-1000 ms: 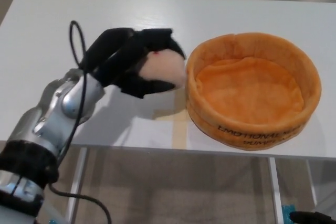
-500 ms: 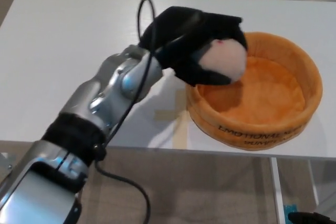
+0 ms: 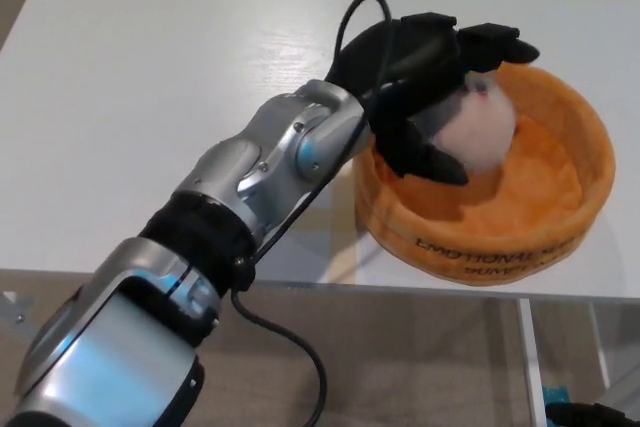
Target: Use the left hand to pick up the pink round toy on the left and place it inside the orange plate on the desk.
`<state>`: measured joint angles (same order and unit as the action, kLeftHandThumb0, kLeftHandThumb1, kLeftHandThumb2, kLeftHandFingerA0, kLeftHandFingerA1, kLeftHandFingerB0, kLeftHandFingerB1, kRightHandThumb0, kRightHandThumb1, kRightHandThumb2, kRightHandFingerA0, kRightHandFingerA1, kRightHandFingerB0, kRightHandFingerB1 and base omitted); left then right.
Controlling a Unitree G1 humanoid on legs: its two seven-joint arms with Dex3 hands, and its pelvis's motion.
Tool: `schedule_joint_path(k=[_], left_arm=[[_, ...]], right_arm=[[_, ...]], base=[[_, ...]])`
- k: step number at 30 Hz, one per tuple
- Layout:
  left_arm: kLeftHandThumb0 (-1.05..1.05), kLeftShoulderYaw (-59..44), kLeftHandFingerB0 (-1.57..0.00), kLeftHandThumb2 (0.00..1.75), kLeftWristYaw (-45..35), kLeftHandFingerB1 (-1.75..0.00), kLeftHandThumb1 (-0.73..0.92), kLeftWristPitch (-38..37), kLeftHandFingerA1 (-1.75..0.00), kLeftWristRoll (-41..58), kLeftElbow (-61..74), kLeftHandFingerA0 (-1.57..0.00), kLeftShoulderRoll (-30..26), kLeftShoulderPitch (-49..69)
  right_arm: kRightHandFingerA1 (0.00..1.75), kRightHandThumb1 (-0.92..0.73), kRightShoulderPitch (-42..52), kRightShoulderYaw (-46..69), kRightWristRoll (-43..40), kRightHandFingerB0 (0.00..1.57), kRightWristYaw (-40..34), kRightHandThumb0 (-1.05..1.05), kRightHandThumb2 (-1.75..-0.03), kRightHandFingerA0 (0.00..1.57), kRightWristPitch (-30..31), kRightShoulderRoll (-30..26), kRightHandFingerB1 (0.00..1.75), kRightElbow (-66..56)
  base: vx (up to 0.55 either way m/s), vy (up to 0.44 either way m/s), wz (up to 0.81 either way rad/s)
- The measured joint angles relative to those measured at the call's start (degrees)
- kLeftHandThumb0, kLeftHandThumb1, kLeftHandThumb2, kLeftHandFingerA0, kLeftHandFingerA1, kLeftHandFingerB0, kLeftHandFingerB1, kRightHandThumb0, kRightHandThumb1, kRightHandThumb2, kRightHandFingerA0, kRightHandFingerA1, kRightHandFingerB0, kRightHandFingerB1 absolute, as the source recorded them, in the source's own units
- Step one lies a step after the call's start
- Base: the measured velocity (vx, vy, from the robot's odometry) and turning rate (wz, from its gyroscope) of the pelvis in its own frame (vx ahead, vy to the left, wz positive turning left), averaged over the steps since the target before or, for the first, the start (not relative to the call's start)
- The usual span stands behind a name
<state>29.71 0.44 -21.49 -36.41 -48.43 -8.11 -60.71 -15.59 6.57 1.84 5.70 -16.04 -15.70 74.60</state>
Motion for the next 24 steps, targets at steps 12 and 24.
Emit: schedule_joint_path(k=[12,24], left_arm=[[-0.71,2.03,0.0,0.83,-6.95,-0.07,0.39,7.16,0.0,-1.62,2.0,0.0,-0.16,-1.76],[-0.68,-2.83,0.0,0.81,-12.89,-0.13,0.39,9.22,0.0,0.14,21.54,0.0,-4.35,-1.81]], right_arm=[[0.79,-0.32,-0.15,-0.09,-0.02,0.45,-0.05,-0.19,-0.57,0.63,0.0,0.0,0.61,-0.06],[0.78,-0.32,-0.42,-0.35,-0.03,0.44,-0.25,-0.19,-0.59,0.61,-0.01,0.05,0.61,-0.15]], base=[[0.0,0.0,0.0],[0.0,0.0,0.0]])
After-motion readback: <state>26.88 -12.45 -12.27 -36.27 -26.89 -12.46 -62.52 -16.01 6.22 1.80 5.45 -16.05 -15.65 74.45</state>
